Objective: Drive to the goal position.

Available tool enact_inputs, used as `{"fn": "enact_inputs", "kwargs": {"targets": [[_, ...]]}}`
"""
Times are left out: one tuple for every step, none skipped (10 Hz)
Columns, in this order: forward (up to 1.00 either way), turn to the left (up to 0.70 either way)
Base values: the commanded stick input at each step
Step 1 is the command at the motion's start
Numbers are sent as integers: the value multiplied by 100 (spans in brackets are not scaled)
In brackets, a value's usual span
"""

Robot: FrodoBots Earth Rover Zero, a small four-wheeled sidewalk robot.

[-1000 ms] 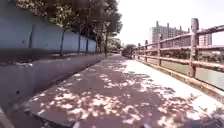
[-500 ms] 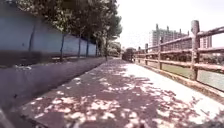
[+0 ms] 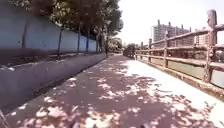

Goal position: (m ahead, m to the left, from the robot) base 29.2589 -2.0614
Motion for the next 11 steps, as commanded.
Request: {"fn": "enact_inputs", "kwargs": {"targets": [[100,0],[100,0],[100,0],[100,0],[100,0],[100,0],[100,0],[100,0],[100,0],[100,0],[100,-40]]}}
